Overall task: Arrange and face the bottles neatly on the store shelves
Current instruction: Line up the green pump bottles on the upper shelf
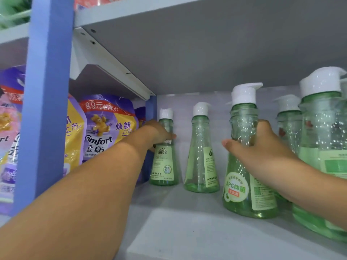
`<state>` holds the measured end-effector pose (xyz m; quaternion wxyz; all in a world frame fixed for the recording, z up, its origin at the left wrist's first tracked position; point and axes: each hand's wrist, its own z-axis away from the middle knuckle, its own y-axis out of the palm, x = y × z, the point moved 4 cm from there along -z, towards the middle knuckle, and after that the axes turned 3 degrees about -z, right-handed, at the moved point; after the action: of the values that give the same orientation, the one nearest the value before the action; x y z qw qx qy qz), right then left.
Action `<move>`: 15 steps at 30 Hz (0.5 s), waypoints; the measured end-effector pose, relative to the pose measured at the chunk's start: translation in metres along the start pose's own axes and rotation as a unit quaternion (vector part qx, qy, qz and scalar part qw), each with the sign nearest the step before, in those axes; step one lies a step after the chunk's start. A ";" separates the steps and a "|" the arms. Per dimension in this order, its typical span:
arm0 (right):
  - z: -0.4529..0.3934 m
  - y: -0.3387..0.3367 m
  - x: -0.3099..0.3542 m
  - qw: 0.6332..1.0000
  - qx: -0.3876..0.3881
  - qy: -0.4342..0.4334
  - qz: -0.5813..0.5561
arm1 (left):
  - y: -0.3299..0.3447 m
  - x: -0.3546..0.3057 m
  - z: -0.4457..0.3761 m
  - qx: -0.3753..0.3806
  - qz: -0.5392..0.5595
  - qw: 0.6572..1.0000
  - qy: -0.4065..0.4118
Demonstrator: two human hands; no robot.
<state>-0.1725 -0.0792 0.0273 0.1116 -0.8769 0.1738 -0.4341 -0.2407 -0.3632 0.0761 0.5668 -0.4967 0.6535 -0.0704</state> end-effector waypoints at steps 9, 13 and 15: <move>-0.002 -0.001 -0.002 1.000 -0.003 0.004 0.013 | 0.001 -0.075 0.045 -0.230 -0.019 0.956 0.182; -0.001 -0.001 -0.002 1.000 0.001 0.005 0.013 | 0.045 -0.069 0.051 -0.035 -0.118 0.986 0.115; -0.001 -0.001 -0.003 1.000 0.005 0.005 0.011 | 0.050 -0.070 0.047 -0.020 -0.125 0.984 0.122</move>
<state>-0.1747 -0.0776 0.0262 0.1196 -0.8724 0.1820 -0.4376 -0.2410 -0.2651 0.0742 0.4589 -0.5738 0.6519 -0.1877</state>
